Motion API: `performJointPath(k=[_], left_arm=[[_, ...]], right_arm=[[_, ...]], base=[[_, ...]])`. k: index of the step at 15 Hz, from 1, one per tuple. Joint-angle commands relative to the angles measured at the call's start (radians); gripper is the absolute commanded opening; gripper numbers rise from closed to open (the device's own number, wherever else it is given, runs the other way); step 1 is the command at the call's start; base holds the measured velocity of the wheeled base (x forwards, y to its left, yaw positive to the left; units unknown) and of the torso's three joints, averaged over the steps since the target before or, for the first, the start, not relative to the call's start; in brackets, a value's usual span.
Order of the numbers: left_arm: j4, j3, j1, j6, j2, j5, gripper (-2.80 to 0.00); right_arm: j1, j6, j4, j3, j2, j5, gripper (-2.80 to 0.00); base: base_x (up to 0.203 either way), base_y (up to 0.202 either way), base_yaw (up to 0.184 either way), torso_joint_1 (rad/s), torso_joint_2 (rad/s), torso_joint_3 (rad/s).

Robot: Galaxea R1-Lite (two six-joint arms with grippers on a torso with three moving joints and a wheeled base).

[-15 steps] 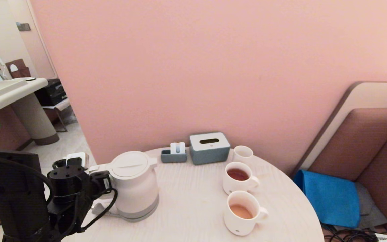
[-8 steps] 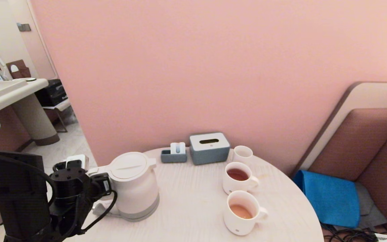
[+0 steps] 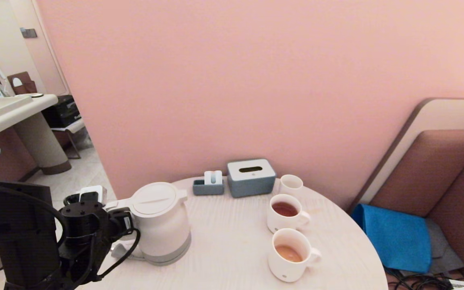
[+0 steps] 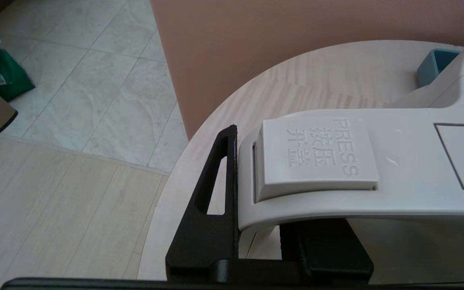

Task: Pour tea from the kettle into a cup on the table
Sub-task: Put down the kettle on the table

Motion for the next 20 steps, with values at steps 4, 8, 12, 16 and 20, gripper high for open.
performJointPath(k=[4,8,12,16,20], left_arm=[[-0.047,0.015,0.000,0.003,-0.001,0.004,0.00],[-0.047,0.014,0.000,0.004,-0.003,0.004,0.00],[-0.047,0.049,0.000,0.003,-0.030,0.004,0.00],[-0.047,0.110,0.000,0.026,-0.103,-0.002,0.00],[-0.047,0.163,0.000,0.034,-0.184,-0.009,0.00]], right_arm=[[0.000,0.000,0.000,0.000,0.001,0.000,-2.80],[0.000,0.000,0.000,0.000,0.001,0.000,-2.80],[0.000,0.000,0.000,-0.001,0.001,0.000,-2.80],[0.000,0.000,0.000,0.000,0.001,0.000,-2.80],[0.000,0.000,0.000,0.000,0.001,0.000,-2.80]], base=[[0.000,0.000,0.000,0.000,0.00,0.000],[0.000,0.000,0.000,0.000,0.00,0.000],[0.000,0.000,0.000,0.000,0.00,0.000],[0.000,0.000,0.000,0.000,0.00,0.000],[0.000,0.000,0.000,0.000,0.00,0.000]])
